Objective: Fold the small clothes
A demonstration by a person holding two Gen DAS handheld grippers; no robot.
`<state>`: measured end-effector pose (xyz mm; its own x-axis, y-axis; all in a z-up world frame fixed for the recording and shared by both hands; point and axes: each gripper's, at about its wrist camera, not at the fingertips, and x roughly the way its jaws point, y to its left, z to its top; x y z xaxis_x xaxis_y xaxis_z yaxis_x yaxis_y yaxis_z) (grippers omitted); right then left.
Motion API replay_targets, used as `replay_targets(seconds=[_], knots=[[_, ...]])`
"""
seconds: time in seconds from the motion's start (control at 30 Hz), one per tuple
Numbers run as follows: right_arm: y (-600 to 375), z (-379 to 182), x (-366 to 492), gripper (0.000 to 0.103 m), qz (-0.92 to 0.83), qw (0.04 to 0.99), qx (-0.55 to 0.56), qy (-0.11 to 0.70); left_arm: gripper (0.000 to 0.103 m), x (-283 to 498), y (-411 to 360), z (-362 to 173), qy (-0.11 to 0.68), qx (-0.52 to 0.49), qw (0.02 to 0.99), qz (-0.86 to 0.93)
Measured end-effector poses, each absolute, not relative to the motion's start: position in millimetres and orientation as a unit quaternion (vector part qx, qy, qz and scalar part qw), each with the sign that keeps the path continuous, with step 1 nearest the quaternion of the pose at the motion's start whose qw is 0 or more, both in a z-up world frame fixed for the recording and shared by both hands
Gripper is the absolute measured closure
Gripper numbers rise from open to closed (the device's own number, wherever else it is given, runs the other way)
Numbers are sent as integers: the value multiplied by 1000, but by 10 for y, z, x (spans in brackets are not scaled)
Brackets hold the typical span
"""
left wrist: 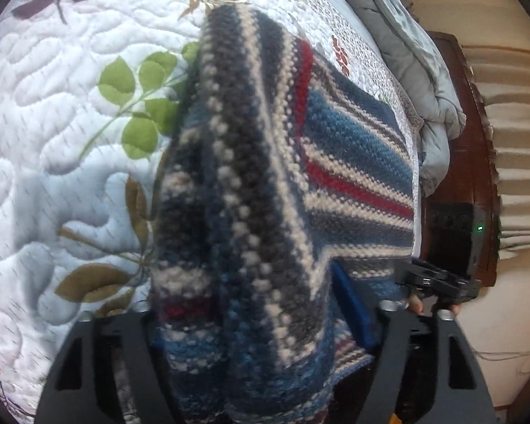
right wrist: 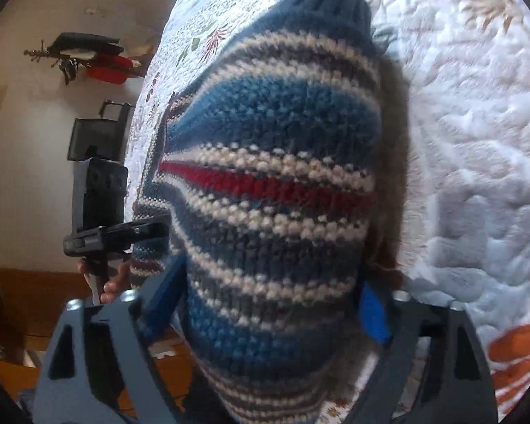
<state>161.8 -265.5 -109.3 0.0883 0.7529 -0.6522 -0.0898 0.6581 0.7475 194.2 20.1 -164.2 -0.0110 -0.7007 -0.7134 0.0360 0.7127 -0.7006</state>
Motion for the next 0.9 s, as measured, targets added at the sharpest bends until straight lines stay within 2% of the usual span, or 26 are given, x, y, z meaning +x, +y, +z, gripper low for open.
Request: replay_targets(seconds=[0.07,0.17,0.23,0.63,0.77,0.9], knots=[[-2660,-1023,1577,43,308,698,265,589,48,1894,254,-1609,648,-260,659,-281],[-2708,-903,1501,52,310,710,257,577,54,1823,277,-1527,640,-248,671,-281],[-2746,-841,1467,54,307,715,254,574,56,1766,211,-1436,633,-230,682,-285],[-3737,-364,1291,54,264,763,251,533,58,1842,-822,-952,603,-205,688,-349],[-4041,-514,1385,53,254,756,264,543,58,1949,-1133,-1067,610,-178,690,-347],[-4244,-939,1549,50,242,732,284,569,56,2037,-1233,-1375,631,-167,683,-328]])
